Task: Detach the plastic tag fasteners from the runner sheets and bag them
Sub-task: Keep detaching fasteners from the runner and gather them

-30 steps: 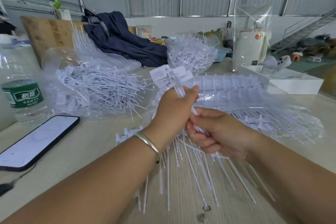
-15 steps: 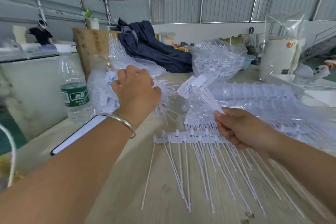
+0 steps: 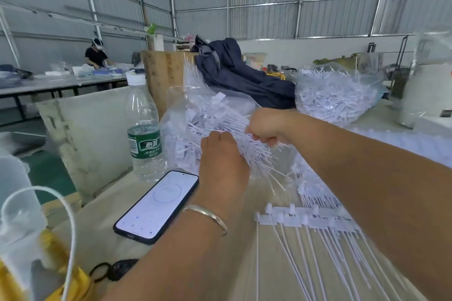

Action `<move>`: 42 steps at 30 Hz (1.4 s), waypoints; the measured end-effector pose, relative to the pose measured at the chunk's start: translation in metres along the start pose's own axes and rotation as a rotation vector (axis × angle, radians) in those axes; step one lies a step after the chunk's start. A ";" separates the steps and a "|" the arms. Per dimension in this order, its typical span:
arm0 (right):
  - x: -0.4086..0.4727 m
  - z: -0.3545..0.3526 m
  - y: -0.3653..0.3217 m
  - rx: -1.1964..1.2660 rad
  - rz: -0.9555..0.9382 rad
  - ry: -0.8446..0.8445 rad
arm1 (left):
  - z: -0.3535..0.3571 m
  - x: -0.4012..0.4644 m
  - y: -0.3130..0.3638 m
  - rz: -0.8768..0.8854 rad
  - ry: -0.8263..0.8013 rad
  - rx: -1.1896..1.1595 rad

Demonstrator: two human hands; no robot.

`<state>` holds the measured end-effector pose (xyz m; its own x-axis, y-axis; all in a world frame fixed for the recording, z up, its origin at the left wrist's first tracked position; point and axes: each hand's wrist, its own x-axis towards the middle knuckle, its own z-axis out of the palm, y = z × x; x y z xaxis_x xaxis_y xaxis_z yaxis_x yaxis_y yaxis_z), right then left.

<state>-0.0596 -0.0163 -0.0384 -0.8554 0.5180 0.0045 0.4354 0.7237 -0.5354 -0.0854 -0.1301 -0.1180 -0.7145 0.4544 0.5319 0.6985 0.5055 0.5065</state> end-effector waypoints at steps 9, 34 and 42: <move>0.059 0.041 -0.029 -0.663 -0.153 0.192 | 0.016 -0.004 -0.010 0.028 0.067 -0.006; -0.110 -0.068 0.136 -0.383 -0.144 0.353 | 0.023 -0.030 0.082 0.421 -0.794 0.214; -0.171 -0.014 0.212 -0.301 -0.059 0.311 | 0.058 -0.040 0.100 0.486 -0.739 0.176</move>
<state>0.1832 0.0548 -0.1407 -0.7758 0.5515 0.3066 0.4904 0.8327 -0.2570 0.0112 -0.0553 -0.1283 -0.2271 0.9722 0.0577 0.9574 0.2120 0.1962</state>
